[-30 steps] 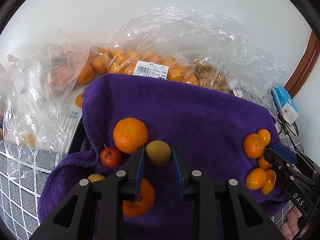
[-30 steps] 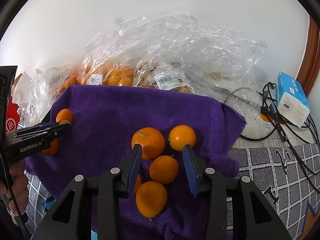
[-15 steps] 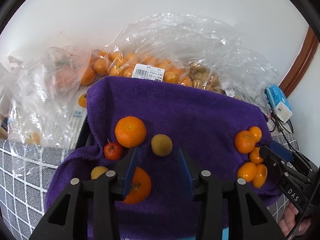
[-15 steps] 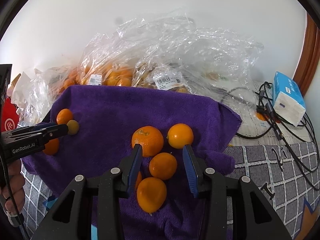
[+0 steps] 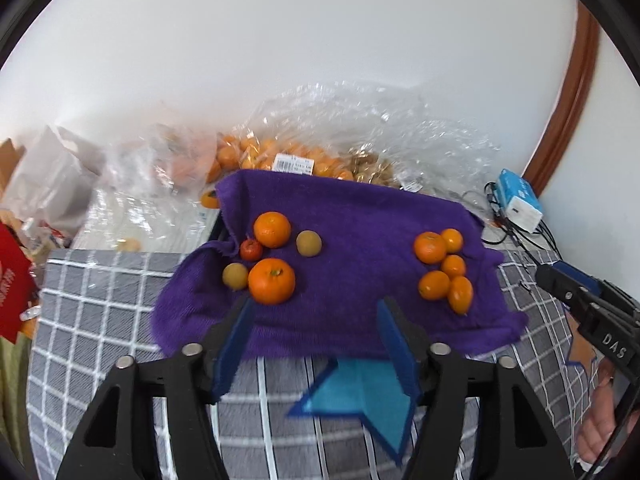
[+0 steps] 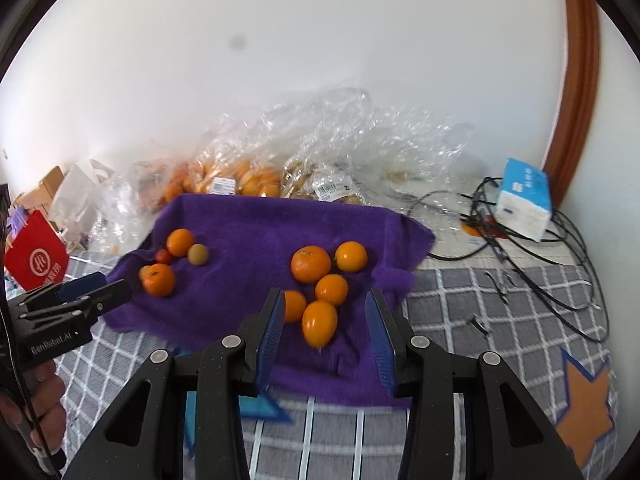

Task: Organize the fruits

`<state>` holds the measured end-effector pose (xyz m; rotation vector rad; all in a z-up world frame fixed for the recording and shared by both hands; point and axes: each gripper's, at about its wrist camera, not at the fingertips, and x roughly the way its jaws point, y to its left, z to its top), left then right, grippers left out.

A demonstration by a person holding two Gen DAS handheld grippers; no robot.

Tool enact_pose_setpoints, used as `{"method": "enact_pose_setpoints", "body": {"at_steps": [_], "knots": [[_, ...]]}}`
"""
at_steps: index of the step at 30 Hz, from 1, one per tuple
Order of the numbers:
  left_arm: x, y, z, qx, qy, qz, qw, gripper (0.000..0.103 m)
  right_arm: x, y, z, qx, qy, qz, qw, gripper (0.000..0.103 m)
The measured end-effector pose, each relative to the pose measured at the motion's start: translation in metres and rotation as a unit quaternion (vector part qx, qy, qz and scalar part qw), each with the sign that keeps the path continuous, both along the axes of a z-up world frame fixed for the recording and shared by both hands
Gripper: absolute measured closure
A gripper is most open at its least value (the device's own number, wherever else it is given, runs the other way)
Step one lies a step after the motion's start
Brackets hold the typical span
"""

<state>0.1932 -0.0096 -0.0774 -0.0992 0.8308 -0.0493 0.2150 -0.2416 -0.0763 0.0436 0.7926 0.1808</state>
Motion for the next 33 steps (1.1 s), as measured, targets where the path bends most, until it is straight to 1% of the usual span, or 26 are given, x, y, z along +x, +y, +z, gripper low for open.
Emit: {"method": "enact_pose_setpoints", "body": {"at_steps": [4,5,7,9,12,16,18,21,23,26,29,33], "knots": [[-0.035,-0.006,0.016,0.011,-0.017,0.000,0.9998,0.031,-0.036,-0.007,0.017,0.013,-0.003,-0.006,1.000,0.061],[-0.043,-0.007,0.020,0.014,-0.021,0.000,0.9997,0.031,-0.042,-0.007,0.018,0.016,-0.003,-0.005,1.000,0.061],[-0.059,-0.010,0.026,0.018,-0.031,0.000,0.9994,0.030,-0.060,-0.009,0.024,0.022,-0.011,-0.007,1.000,0.056],[-0.076,-0.012,0.032,0.019,-0.042,0.001,0.9989,0.027,-0.078,-0.011,0.030,0.018,-0.023,-0.011,1.000,0.034],[-0.100,-0.013,0.038,0.017,-0.056,0.003,0.9983,0.023,-0.107,-0.011,0.039,0.008,-0.050,-0.015,0.999,0.021],[-0.127,-0.014,0.045,0.023,-0.074,0.010,0.9969,0.017,-0.144,-0.014,0.047,-0.002,-0.069,-0.027,0.997,0.018],[-0.138,-0.016,0.047,0.031,-0.084,0.012,0.9959,0.015,-0.157,-0.017,0.050,0.000,-0.072,-0.035,0.997,0.012],[-0.155,-0.020,0.051,0.040,-0.098,0.013,0.9943,0.013,-0.175,-0.022,0.051,0.004,-0.075,-0.043,0.996,0.008],[-0.166,-0.022,0.053,0.041,-0.104,0.015,0.9936,0.012,-0.187,-0.023,0.051,-0.004,-0.076,-0.049,0.996,0.006],[-0.177,-0.023,0.055,0.037,-0.109,0.016,0.9932,0.012,-0.199,-0.022,0.051,-0.017,-0.082,-0.055,0.995,0.006],[-0.185,-0.026,0.058,0.046,-0.119,0.020,0.9916,0.012,-0.207,-0.024,0.052,-0.017,-0.085,-0.059,0.995,0.006],[-0.190,-0.029,0.060,0.043,-0.124,0.021,0.9911,0.011,-0.210,-0.026,0.053,-0.018,-0.085,-0.063,0.994,0.006]]}}
